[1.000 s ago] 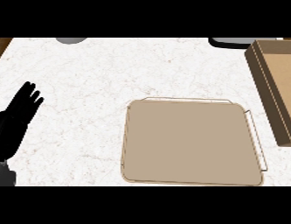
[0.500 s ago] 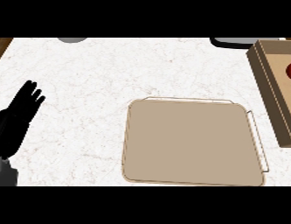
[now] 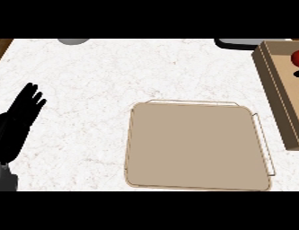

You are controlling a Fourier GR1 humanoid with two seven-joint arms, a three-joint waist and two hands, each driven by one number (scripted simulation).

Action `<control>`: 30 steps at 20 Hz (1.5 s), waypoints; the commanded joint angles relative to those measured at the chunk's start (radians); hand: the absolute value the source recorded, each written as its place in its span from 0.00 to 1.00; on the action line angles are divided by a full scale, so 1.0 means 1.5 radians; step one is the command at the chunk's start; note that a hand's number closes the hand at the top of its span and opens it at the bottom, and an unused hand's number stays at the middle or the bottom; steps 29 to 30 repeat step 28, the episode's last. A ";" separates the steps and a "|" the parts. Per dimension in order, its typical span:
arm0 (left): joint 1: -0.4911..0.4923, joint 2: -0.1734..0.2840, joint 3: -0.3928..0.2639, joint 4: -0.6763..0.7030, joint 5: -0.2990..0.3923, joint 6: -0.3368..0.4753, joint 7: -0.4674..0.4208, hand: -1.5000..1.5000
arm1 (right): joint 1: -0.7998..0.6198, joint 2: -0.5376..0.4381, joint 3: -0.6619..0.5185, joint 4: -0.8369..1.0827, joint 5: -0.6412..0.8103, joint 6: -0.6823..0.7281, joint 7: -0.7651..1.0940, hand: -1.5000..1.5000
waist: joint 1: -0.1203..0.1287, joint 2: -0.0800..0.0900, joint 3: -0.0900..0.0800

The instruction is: Pick the tomato from the tray and place it in the cardboard box

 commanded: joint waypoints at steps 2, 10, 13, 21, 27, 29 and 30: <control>0.011 -0.007 -0.007 -0.024 -0.005 0.007 0.008 0.50 | -0.003 0.022 -0.081 -0.064 -0.080 -0.140 -0.038 0.00 | -0.002 -0.004 0.001; 0.025 -0.001 0.012 0.006 -0.002 -0.002 -0.019 0.50 | 0.095 0.000 -0.174 -0.194 -0.226 -0.114 -0.117 0.00 | -0.023 -0.009 -0.002; -0.008 0.008 0.019 0.004 -0.003 0.017 0.014 0.50 | 0.154 0.034 -0.169 -0.293 -0.255 -0.106 -0.102 0.00 | -0.028 -0.010 -0.002; 0.056 0.006 0.020 -0.061 0.024 -0.010 0.032 0.50 | 0.367 0.007 -0.213 -0.524 -0.365 0.036 -0.070 0.00 | -0.021 -0.009 -0.002; 0.079 0.012 0.038 -0.033 0.023 -0.039 -0.032 0.50 | 0.432 -0.020 -0.239 -0.561 -0.414 0.075 -0.088 0.00 | -0.013 -0.006 -0.002; 0.024 -0.006 0.012 0.025 -0.009 -0.013 -0.042 0.50 | 0.442 -0.022 -0.243 -0.546 -0.425 0.081 -0.108 0.00 | -0.015 -0.005 -0.001; 0.024 -0.006 0.012 0.025 -0.009 -0.013 -0.042 0.50 | 0.442 -0.022 -0.243 -0.546 -0.425 0.081 -0.108 0.00 | -0.015 -0.005 -0.001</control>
